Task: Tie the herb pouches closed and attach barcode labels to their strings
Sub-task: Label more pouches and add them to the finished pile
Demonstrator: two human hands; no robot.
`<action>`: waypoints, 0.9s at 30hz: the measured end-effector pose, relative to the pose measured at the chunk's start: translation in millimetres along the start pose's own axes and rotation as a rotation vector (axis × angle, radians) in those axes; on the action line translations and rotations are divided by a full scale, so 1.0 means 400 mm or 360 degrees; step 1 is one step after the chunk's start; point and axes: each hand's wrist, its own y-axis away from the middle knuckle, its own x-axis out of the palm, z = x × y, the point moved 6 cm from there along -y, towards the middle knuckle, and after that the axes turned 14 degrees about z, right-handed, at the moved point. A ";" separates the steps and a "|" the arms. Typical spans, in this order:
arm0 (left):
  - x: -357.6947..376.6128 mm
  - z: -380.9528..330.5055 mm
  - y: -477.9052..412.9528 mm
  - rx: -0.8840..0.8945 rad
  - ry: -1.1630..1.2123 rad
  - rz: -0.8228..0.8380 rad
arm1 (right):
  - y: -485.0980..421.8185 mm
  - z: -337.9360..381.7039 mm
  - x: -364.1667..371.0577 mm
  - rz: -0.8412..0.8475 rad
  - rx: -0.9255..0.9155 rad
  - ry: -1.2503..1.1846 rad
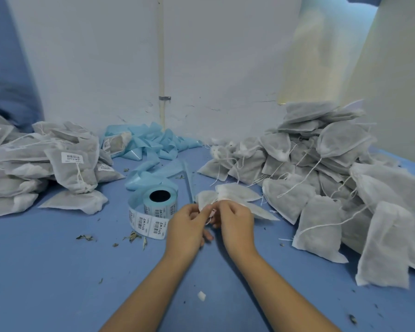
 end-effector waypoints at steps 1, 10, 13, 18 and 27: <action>-0.001 -0.001 0.001 0.0029 -0.0002 -0.0028 | 0.003 0.006 -0.006 -0.0012 -0.0028 0.0115; -0.056 -0.020 0.005 0.0108 0.0368 -0.0426 | 0.032 0.072 -0.033 -0.0385 -0.0424 0.0878; -0.060 -0.040 0.005 0.0123 0.0645 -0.0408 | 0.040 0.081 -0.013 -0.0320 -0.0613 0.0736; -0.026 -0.058 -0.006 0.0146 0.0814 -0.0112 | 0.034 0.059 0.009 -0.0139 -0.0454 0.0140; 0.025 -0.009 -0.011 -0.0006 0.0699 0.0194 | 0.011 0.015 0.047 0.0354 0.0028 -0.0576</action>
